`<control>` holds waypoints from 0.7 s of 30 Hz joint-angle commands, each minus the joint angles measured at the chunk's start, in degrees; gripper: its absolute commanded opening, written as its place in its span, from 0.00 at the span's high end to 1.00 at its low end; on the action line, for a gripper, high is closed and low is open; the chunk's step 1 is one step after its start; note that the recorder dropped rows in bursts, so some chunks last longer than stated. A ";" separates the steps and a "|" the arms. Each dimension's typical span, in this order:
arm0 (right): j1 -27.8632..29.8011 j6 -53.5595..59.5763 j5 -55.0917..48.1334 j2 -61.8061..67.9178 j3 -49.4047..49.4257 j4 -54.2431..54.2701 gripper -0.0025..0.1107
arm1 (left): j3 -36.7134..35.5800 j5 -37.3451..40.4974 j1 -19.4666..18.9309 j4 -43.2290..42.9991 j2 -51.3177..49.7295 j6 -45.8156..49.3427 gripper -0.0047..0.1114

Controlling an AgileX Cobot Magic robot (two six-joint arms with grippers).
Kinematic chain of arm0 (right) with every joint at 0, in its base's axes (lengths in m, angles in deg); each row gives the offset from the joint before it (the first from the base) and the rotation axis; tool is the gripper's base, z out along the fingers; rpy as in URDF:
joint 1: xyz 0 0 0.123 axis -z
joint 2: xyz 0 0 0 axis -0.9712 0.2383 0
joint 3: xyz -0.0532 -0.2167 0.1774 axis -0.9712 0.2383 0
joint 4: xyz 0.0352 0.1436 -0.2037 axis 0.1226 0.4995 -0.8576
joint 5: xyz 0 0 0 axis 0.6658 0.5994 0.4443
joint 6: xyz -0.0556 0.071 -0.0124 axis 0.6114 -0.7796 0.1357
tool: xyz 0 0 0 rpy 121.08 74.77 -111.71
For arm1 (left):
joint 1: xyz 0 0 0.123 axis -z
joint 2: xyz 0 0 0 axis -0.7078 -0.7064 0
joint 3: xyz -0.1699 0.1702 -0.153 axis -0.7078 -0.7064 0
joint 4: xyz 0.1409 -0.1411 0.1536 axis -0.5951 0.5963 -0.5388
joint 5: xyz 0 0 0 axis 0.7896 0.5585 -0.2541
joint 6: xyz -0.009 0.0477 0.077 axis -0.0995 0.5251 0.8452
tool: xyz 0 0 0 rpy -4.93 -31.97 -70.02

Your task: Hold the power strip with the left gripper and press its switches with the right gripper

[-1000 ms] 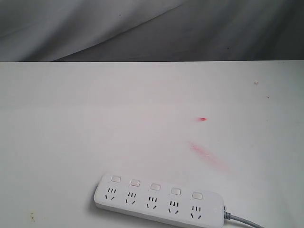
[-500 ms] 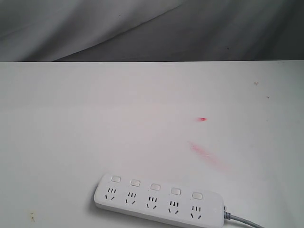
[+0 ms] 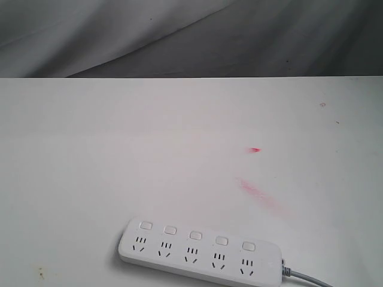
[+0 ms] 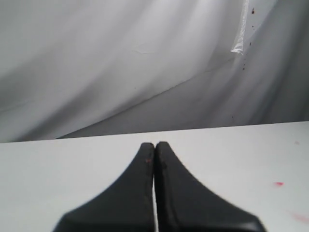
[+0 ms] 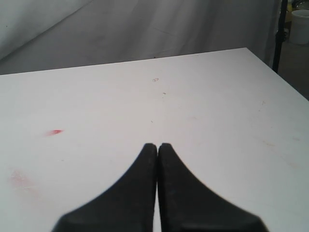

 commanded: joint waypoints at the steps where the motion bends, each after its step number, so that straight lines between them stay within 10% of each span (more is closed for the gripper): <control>1: 0.39 0.02 0.11 -0.32 0.21 -0.27 0.98 | -5.59 -0.93 0.19 -1.99 1.37 -0.67 0.96; 17: 0.39 0.02 0.11 -0.32 0.21 -0.27 0.98 | -24.93 -18.68 0.19 -2.44 1.60 -0.59 0.96; 21: 0.39 0.02 0.11 -0.32 0.21 -0.27 0.98 | -25.82 -18.62 -6.45 -0.92 5.69 -0.75 0.96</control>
